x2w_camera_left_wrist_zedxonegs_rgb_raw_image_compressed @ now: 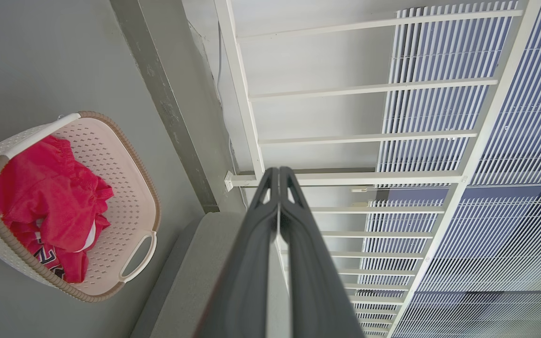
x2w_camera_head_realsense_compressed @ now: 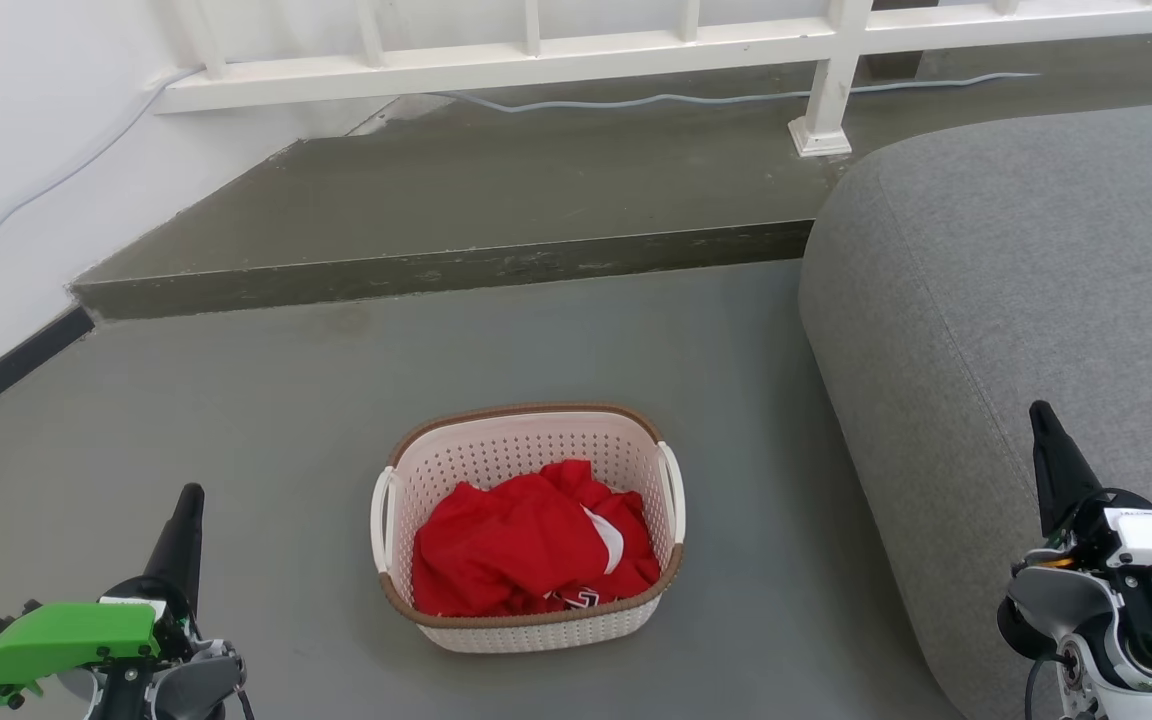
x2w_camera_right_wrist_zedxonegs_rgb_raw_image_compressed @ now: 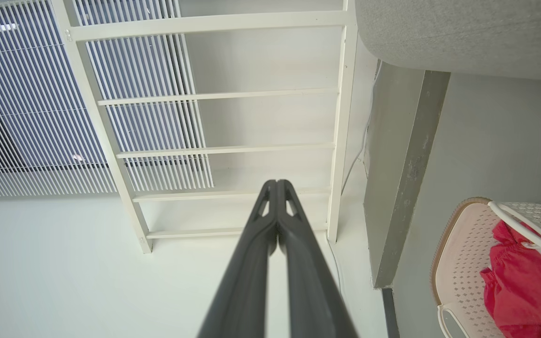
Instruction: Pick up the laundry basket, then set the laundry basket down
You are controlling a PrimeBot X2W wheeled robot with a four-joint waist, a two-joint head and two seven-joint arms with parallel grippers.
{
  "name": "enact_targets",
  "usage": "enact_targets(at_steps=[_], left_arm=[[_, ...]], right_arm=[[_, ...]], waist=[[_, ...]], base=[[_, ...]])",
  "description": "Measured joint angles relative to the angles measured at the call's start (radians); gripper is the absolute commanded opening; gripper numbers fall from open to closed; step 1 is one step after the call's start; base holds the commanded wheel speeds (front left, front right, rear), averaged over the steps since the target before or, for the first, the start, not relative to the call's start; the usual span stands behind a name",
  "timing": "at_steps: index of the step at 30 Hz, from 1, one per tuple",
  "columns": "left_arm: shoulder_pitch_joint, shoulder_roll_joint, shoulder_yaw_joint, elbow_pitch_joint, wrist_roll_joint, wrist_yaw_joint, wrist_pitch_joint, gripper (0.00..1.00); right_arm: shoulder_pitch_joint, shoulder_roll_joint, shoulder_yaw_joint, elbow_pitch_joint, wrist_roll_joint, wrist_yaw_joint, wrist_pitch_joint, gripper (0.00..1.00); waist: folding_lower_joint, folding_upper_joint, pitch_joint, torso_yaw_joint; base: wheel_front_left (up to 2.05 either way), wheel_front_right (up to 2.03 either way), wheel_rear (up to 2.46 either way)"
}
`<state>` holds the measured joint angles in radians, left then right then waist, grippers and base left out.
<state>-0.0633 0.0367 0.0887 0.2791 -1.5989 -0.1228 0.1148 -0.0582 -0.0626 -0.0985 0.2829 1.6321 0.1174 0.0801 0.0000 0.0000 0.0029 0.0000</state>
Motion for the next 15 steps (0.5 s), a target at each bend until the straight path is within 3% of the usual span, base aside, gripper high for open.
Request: enact_targets(at_steps=[15], left_arm=[[0.0,0.0,0.0,-0.001,0.0,0.0,0.0,0.0]], right_arm=[[0.0,0.0,-0.001,-0.001,0.0,0.0,0.0,0.0]], waist=[[0.0,0.0,0.0,0.0]], base=[[0.0,0.0,0.0]])
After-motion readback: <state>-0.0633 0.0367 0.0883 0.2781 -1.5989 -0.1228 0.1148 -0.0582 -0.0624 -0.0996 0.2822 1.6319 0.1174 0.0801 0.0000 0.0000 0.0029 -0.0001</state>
